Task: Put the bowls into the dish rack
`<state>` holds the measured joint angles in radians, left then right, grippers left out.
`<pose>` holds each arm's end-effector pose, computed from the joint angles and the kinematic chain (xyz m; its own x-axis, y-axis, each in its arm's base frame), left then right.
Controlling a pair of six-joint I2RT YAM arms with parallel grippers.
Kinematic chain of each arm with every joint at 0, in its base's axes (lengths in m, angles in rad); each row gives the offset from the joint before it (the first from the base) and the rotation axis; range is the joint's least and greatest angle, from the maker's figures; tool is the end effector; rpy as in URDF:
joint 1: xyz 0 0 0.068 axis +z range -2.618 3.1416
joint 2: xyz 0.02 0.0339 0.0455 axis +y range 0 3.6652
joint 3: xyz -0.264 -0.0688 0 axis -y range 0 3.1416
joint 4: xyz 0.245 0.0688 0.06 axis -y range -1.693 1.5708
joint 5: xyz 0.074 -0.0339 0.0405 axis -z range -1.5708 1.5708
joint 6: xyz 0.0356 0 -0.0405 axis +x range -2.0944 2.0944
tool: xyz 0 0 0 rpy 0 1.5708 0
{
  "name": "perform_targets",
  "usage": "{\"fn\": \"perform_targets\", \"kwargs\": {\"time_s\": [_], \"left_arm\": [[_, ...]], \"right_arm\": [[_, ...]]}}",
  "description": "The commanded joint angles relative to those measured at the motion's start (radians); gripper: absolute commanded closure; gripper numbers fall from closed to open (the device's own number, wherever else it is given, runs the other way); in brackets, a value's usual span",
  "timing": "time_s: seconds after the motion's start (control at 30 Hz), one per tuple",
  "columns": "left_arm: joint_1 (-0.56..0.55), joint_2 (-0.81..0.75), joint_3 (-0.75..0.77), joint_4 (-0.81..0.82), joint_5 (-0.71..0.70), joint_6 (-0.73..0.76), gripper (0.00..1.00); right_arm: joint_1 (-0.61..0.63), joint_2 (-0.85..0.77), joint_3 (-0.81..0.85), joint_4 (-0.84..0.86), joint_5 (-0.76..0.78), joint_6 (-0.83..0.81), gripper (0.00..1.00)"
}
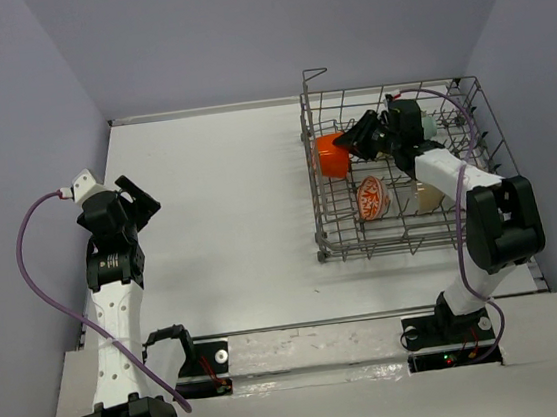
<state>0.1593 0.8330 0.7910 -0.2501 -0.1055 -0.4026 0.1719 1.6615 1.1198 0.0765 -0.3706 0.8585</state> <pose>0.1914 0.0346 0.3270 -0.1608 -0.4205 -0.8930 -0.3481 0.8707 -0.3473 0.3728 0.0778 0.2534 -0.6509 0.6030 -0.4611 0.0219 0.6221 0.7826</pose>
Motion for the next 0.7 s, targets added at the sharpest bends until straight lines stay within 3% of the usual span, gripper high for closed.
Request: {"fn": "perform_targets", "kwargs": {"time_s": [0.0, 0.67], "left_arm": [[0.009, -0.011, -0.015, 0.046, 0.007, 0.008, 0.11], [0.009, -0.012, -0.016, 0.049, 0.012, 0.008, 0.11]], "right_arm": [[-0.023, -0.017, 0.014, -0.138, 0.130, -0.064, 0.67], [-0.023, 0.004, 0.026, -0.190, 0.226, -0.107, 0.67]]}}
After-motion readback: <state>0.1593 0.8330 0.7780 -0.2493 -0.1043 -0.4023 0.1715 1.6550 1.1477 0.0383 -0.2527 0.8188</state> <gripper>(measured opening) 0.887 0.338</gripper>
